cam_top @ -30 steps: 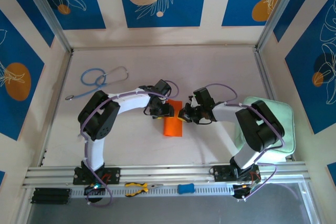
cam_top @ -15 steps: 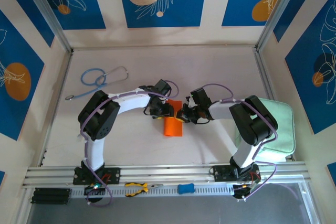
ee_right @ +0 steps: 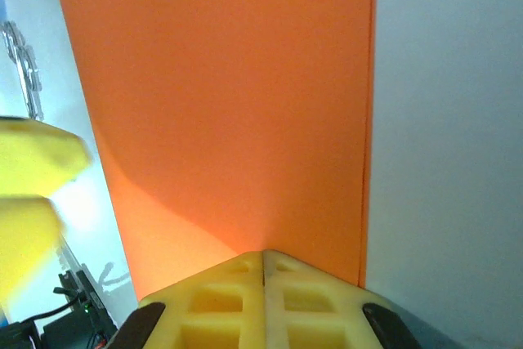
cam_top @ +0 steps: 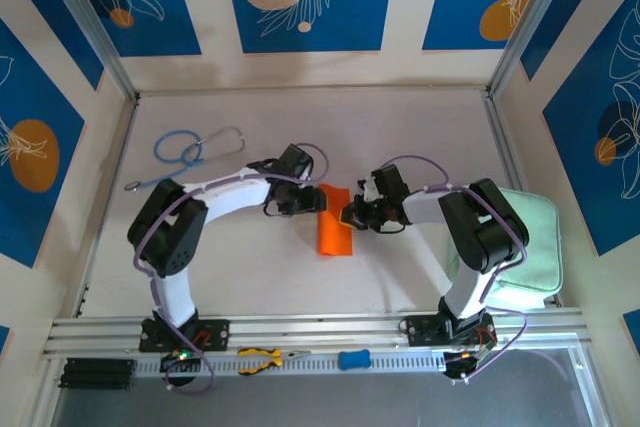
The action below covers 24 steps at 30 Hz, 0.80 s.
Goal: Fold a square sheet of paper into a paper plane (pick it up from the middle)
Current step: Hold the square sheet of paper at the center of the table, then first fold the square sheet of paper in half at the center of the table.
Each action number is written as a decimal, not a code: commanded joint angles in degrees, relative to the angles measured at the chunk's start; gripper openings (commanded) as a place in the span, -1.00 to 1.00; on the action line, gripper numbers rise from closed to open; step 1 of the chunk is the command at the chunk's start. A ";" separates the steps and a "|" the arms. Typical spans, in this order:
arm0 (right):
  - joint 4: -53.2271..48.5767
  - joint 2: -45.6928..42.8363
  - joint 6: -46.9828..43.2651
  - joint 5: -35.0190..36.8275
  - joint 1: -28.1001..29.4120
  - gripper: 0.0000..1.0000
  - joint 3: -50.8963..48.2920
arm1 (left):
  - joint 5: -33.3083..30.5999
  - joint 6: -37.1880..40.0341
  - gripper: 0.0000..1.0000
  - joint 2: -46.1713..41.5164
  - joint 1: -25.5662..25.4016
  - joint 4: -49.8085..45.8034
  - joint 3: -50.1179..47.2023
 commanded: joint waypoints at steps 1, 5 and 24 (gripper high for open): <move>-5.91 3.50 -4.35 4.54 -0.55 -0.99 -0.71 | 5.43 2.11 -0.05 -4.10 2.17 9.31 -2.42; -8.12 3.66 -5.80 6.59 -0.26 -0.97 0.64 | 12.57 0.03 -0.44 -3.86 4.09 17.82 -5.81; -9.78 4.30 -6.11 7.17 0.07 -0.98 1.19 | 24.39 -5.38 -0.93 0.72 4.33 31.25 -11.57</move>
